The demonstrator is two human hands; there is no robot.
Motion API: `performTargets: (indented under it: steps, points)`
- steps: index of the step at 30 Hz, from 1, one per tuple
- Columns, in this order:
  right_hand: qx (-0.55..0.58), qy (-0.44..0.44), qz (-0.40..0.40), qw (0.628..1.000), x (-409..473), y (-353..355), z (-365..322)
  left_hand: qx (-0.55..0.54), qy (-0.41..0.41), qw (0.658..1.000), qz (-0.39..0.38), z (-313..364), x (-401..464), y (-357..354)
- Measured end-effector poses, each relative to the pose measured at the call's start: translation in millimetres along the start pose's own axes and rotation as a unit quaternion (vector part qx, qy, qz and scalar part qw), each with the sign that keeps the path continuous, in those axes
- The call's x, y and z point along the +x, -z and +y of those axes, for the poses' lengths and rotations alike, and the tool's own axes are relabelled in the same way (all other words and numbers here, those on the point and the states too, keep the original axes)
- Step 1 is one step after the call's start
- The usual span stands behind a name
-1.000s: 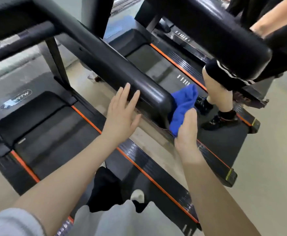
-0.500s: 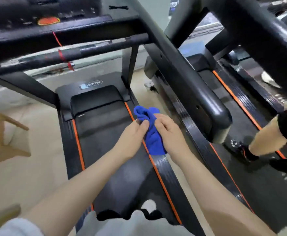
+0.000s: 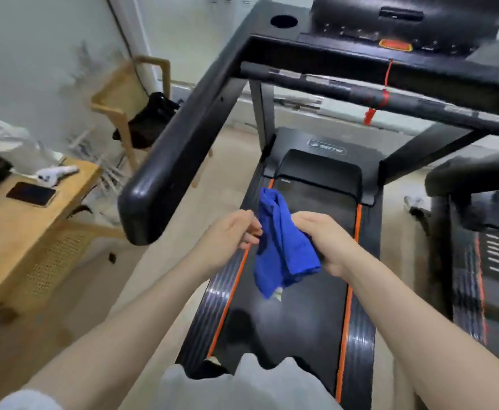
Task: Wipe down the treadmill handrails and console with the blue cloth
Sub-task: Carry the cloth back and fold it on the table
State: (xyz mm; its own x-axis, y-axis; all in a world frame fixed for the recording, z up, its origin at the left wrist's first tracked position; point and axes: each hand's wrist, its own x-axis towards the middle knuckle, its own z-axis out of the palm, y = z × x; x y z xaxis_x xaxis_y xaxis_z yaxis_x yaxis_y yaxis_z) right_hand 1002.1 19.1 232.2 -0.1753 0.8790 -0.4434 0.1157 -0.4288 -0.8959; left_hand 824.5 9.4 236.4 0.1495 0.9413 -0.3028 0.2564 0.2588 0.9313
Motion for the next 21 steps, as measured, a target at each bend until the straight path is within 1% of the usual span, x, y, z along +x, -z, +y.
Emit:
performTargets:
  steps: [2,3,6,7,11,13,15,17,19,21]
  points:
    - [-0.014,-0.003,-0.051,0.999,8,-38,-8,-0.021,0.015,1.000,-0.016,-7,-16,28]
    - [-0.017,-0.005,-0.076,0.997,12,-57,-12,-0.016,0.014,1.000,-0.008,-14,-22,41]
    - [-0.027,0.002,-0.138,0.990,18,-107,-21,0.027,-0.013,0.997,0.069,-30,-40,78]
    - [-0.036,0.009,-0.147,0.988,19,-120,-24,0.034,-0.024,0.995,0.091,-32,-47,89]
    - [-0.073,0.040,-0.167,0.983,24,-157,-33,0.052,-0.044,0.988,0.137,-48,-72,128]
    - [-0.096,0.061,-0.168,0.979,27,-170,-34,0.049,-0.037,0.986,0.157,-58,-84,142]
    - [-0.118,0.071,-0.168,0.976,30,-180,-33,-0.027,-0.006,0.986,0.166,-67,-96,153]
    - [-0.136,0.071,-0.188,0.970,33,-189,-33,-0.130,0.028,0.971,0.200,-75,-106,163]
    - [-0.136,0.066,-0.208,0.967,37,-194,-35,-0.204,0.052,0.940,0.270,-81,-111,170]
    - [-0.152,0.059,-0.245,0.956,41,-206,-38,-0.242,0.071,0.894,0.370,-88,-119,177]
